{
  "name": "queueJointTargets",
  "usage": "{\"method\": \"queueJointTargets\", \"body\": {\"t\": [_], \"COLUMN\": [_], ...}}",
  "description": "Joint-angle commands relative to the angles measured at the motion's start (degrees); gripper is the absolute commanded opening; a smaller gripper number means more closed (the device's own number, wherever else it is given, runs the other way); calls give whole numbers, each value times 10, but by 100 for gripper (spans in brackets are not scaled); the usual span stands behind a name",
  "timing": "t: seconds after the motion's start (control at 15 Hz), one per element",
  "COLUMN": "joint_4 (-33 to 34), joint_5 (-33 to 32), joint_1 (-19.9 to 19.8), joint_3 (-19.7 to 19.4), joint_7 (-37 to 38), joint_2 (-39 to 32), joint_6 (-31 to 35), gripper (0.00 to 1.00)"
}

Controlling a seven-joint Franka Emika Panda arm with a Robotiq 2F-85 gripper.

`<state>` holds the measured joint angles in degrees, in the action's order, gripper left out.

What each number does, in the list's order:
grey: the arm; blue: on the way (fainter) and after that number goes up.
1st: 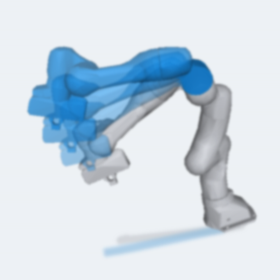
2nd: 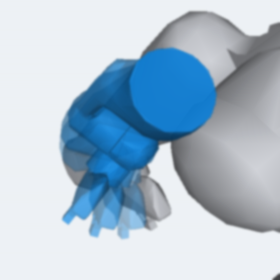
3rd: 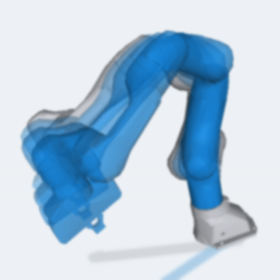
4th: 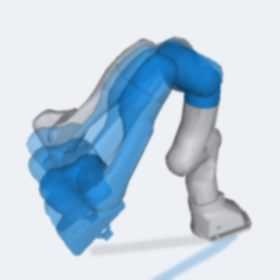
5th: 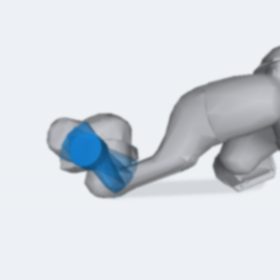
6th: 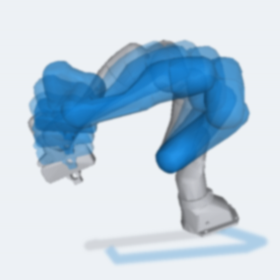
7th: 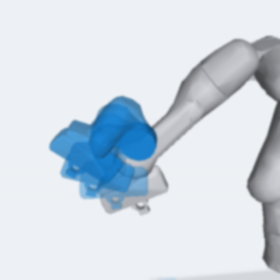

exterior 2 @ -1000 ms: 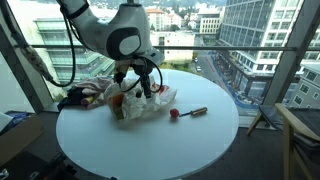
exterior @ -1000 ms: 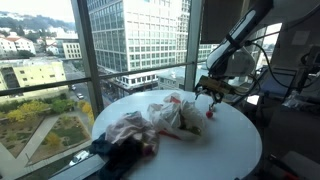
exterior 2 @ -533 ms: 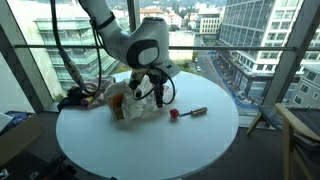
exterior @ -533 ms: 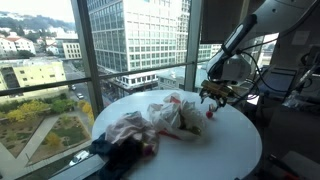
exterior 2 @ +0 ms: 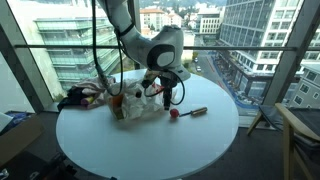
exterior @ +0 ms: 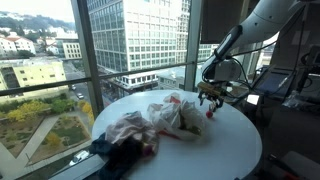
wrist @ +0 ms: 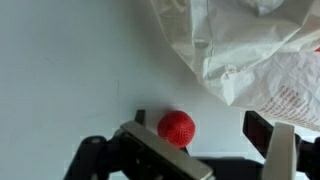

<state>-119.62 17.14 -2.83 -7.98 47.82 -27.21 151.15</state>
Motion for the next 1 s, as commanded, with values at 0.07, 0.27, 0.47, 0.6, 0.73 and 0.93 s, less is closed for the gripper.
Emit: {"method": "queueJointTargets", "body": {"t": [0.07, 0.27, 0.47, 0.6, 0.73, 0.93], "joint_4": [87, 114, 122, 121, 116, 114], "joint_5": [16, 12, 9, 2, -2, -9], "joint_1": [-15, -14, -10, -1, 5, 14], "joint_3": [0, -4, -4, -10, -13, -18], "joint_7": [26, 51, 73, 93, 112, 138], "joint_2": [-64, -86, -98, -101, -99, -98], "joint_6": [-47, -73, -86, -87, -86, -90], "gripper": [100, 100, 100, 100, 100, 100]}}
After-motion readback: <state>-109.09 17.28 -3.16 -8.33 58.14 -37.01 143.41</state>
